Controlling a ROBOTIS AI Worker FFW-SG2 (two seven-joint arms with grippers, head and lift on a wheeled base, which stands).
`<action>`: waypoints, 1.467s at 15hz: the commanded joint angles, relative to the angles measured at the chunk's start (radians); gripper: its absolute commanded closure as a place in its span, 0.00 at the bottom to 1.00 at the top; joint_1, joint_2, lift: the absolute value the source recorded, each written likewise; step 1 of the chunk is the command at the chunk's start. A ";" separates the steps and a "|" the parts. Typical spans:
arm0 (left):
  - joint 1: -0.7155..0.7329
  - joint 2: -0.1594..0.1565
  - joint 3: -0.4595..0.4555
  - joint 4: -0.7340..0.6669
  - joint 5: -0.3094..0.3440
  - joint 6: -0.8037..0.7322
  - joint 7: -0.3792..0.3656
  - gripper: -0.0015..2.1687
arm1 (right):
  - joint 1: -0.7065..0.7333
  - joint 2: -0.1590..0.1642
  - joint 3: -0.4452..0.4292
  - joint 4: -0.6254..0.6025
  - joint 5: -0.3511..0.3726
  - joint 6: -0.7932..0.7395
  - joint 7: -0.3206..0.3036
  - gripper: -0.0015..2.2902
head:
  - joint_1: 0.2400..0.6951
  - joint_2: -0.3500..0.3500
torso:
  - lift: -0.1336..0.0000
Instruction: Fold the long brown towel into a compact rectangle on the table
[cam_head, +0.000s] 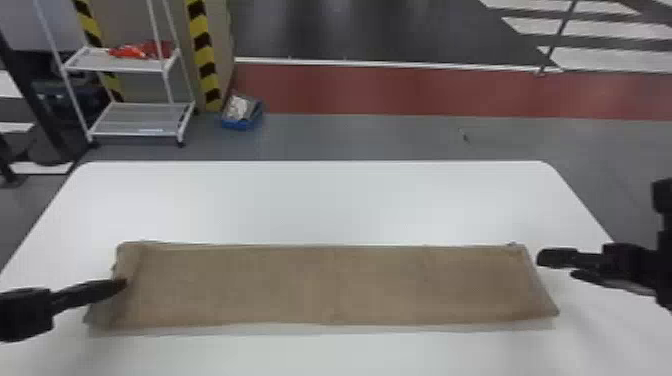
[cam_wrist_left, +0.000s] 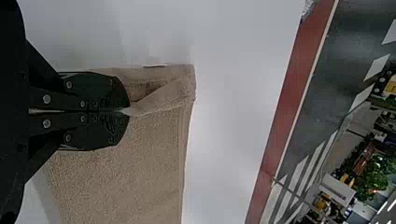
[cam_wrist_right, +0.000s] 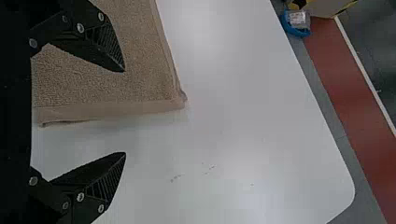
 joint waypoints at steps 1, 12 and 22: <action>0.006 0.003 0.006 -0.005 0.004 -0.008 -0.006 0.79 | -0.044 0.001 0.019 0.067 0.032 -0.023 -0.016 0.13 | 1.00 0.40 | 0.07; 0.018 0.006 0.014 -0.008 0.013 -0.024 -0.015 0.79 | -0.171 0.018 0.093 0.278 0.102 -0.185 -0.083 0.18 | 1.00 0.38 | 0.07; 0.023 0.007 0.015 -0.008 0.016 -0.051 -0.016 0.79 | -0.173 0.046 0.137 0.282 0.109 -0.182 -0.085 0.23 | 1.00 0.44 | 0.07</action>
